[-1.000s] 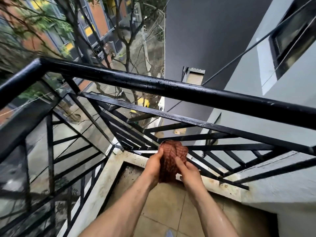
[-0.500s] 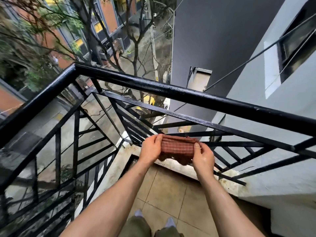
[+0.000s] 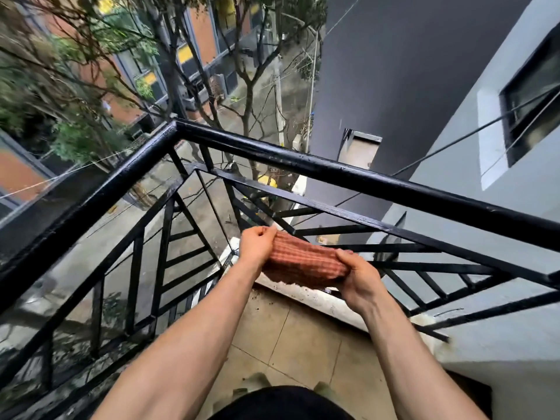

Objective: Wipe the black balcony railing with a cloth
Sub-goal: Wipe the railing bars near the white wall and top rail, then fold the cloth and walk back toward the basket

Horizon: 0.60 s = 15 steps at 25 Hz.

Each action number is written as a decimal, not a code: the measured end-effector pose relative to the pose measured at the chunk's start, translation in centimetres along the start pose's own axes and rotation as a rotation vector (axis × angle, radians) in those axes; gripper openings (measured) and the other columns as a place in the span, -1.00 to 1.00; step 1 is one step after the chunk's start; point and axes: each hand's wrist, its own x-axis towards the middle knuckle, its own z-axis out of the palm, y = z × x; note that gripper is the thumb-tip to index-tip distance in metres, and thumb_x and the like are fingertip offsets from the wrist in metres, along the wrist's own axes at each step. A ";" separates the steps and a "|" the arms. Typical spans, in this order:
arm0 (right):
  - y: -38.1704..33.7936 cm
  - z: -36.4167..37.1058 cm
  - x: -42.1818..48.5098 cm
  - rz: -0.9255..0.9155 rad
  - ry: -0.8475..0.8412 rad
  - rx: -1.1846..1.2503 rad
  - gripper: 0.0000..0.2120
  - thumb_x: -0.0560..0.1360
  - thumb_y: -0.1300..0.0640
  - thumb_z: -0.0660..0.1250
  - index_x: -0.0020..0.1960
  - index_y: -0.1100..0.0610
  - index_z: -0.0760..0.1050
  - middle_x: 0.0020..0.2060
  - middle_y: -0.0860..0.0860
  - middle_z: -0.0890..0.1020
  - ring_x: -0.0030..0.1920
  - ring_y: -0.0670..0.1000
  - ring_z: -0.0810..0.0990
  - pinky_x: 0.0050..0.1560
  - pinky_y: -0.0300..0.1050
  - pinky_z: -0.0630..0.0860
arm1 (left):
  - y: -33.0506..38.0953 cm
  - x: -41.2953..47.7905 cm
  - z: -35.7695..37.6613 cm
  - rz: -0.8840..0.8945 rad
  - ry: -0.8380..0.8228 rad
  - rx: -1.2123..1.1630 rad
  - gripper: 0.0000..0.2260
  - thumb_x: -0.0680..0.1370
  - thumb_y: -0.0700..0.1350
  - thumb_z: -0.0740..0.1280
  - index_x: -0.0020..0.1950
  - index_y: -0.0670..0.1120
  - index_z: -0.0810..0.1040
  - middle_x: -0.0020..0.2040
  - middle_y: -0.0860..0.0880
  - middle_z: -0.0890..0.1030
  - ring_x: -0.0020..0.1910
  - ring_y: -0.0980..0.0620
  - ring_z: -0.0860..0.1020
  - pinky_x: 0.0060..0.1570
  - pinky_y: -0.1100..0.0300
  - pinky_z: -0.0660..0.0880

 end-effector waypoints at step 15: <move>-4.3 7.9 -0.1 -0.329 -0.554 -0.797 -0.71 0.44 0.57 0.26 -0.10 0.20 0.42 -0.26 0.07 0.72 -0.24 -0.06 0.69 -0.19 -0.28 0.56 | 2.0 -3.9 -3.4 0.564 -0.514 0.493 -0.65 0.36 -0.09 0.37 0.12 -0.13 0.63 -0.13 0.01 0.59 -0.11 0.10 0.53 -0.15 0.40 0.38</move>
